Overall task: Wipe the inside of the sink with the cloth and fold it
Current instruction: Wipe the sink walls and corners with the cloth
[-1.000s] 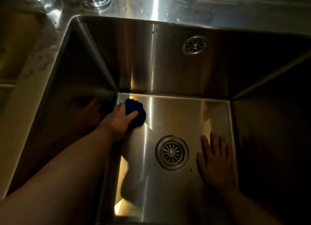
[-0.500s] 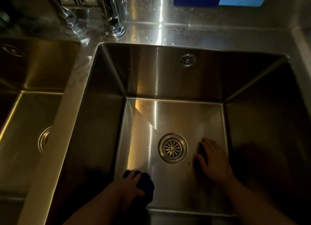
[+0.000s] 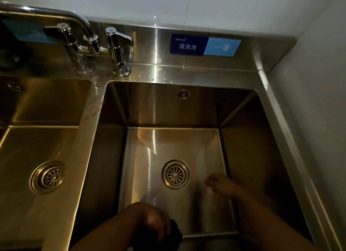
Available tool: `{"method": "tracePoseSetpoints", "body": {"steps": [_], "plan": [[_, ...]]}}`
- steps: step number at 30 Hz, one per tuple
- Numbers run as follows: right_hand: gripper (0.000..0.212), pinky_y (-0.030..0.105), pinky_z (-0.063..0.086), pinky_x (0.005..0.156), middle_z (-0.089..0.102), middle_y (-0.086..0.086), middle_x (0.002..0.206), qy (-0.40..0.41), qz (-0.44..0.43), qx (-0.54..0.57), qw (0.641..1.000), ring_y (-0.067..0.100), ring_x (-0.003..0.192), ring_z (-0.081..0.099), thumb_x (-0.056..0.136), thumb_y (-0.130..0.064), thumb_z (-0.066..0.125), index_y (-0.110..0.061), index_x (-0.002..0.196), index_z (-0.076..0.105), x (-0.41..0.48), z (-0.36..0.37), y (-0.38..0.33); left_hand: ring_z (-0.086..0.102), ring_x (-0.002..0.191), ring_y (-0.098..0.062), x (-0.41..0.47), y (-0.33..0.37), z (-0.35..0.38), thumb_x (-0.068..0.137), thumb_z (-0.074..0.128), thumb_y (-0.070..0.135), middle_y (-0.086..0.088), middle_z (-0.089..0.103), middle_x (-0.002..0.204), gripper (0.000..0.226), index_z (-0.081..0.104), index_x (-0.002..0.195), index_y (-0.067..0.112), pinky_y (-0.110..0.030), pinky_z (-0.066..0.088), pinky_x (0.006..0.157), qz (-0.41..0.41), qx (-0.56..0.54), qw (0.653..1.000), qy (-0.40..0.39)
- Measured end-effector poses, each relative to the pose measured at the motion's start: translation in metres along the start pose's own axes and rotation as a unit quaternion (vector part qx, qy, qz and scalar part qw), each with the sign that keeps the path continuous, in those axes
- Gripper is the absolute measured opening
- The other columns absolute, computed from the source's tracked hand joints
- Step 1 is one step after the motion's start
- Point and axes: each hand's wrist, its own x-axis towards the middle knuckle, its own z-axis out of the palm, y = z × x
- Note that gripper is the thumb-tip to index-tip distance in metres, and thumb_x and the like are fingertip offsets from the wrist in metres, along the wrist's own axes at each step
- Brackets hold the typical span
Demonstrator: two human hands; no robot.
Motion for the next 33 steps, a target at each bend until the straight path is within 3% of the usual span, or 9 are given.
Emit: {"method": "tracePoseSetpoints", "body": {"steps": [3,9,12,14,16,19,22,27,33], "plan": [[0.023,0.023,0.043,0.06,0.061,0.003,0.101,-0.005,0.099,0.17,0.98,0.014,0.077,0.056,0.098,-0.032,0.049,-0.016,0.113,0.057,-0.037,-0.015,-0.02,0.056,0.086,-0.012,-0.024,0.019,0.01,0.083,0.059,0.0,-0.002,0.059,0.102,0.043,0.058,0.121,0.018,-0.013,0.045,0.063,0.07,-0.104,0.991,0.038],[0.058,0.043,0.056,0.071,0.06,-0.001,0.125,-0.151,0.106,0.314,0.932,0.024,0.113,0.058,0.073,-0.07,0.065,-0.04,0.122,0.054,-0.121,-0.002,-0.059,0.045,0.126,-0.007,-0.041,0.037,0.053,0.07,0.079,0.002,0.012,0.042,0.135,0.101,0.014,0.138,0.041,-0.019,0.046,0.099,0.3,-0.314,0.861,0.262],[0.059,0.042,0.057,0.073,0.068,0.007,0.118,-0.122,0.084,0.414,0.898,0.031,0.105,0.066,0.073,-0.044,0.079,-0.032,0.124,0.055,-0.131,0.03,-0.067,0.047,0.129,-0.012,-0.039,0.039,0.059,0.07,0.072,0.007,0.006,0.037,0.143,0.113,-0.005,0.145,0.039,-0.028,0.049,0.099,0.315,-0.364,0.836,0.263],[0.051,0.043,0.058,0.076,0.069,0.017,0.113,-0.085,0.085,0.439,0.89,0.035,0.1,0.067,0.08,-0.019,0.074,-0.015,0.127,0.056,-0.118,0.034,-0.063,0.052,0.122,-0.001,-0.034,0.027,0.053,0.081,0.065,0.003,0.008,0.044,0.138,0.101,-0.003,0.145,0.04,-0.017,0.049,0.091,0.298,-0.371,0.845,0.243],[0.047,0.047,0.055,0.088,0.066,0.02,0.114,-0.009,0.094,0.337,0.937,0.036,0.102,0.065,0.083,-0.007,0.07,-0.006,0.127,0.054,-0.094,0.025,-0.055,0.048,0.12,0.01,-0.025,0.009,0.037,0.09,0.058,0.008,0.012,0.046,0.135,0.082,0.006,0.148,0.036,-0.009,0.04,0.094,0.249,-0.27,0.865,0.343],[0.05,0.039,0.051,0.092,0.06,0.017,0.124,0.116,0.098,0.05,0.987,0.032,0.109,0.06,0.083,-0.012,0.068,-0.008,0.13,0.049,-0.044,0.004,-0.037,0.028,0.139,-0.019,0.012,-0.031,0.002,0.094,0.053,0.026,-0.006,0.029,0.151,0.066,0.019,0.15,0.024,-0.029,0.028,0.111,0.06,-0.096,0.829,0.548],[0.066,0.04,0.047,0.091,0.038,0.022,0.142,0.159,0.169,-0.103,0.967,0.039,0.118,0.053,0.091,-0.021,0.057,-0.017,0.148,0.023,0.003,0.005,-0.014,0.016,0.141,-0.033,0.058,-0.075,-0.019,0.096,0.041,0.04,-0.016,0.015,0.154,0.065,0.013,0.151,0.022,-0.043,0.022,0.115,-0.095,-0.001,0.813,0.574],[0.068,0.05,0.044,0.094,0.014,0.028,0.143,0.219,0.335,0.011,0.917,0.049,0.116,0.044,0.093,-0.026,0.054,-0.016,0.146,0.013,0.048,0.074,-0.012,-0.022,0.143,-0.039,0.128,-0.112,-0.012,0.096,0.031,0.051,-0.02,-0.022,0.156,0.073,-0.011,0.15,0.026,-0.055,-0.004,0.116,-0.185,-0.036,0.819,0.541],[0.068,0.047,0.045,0.091,0.01,0.025,0.145,0.261,0.351,0.18,0.881,0.047,0.117,0.042,0.093,-0.023,0.053,-0.018,0.145,0.01,0.067,0.12,-0.074,-0.048,0.129,-0.03,0.148,-0.124,-0.006,0.094,0.029,0.055,-0.017,-0.04,0.148,0.079,-0.03,0.142,0.033,-0.054,-0.018,0.112,-0.187,-0.03,0.815,0.548]]}}
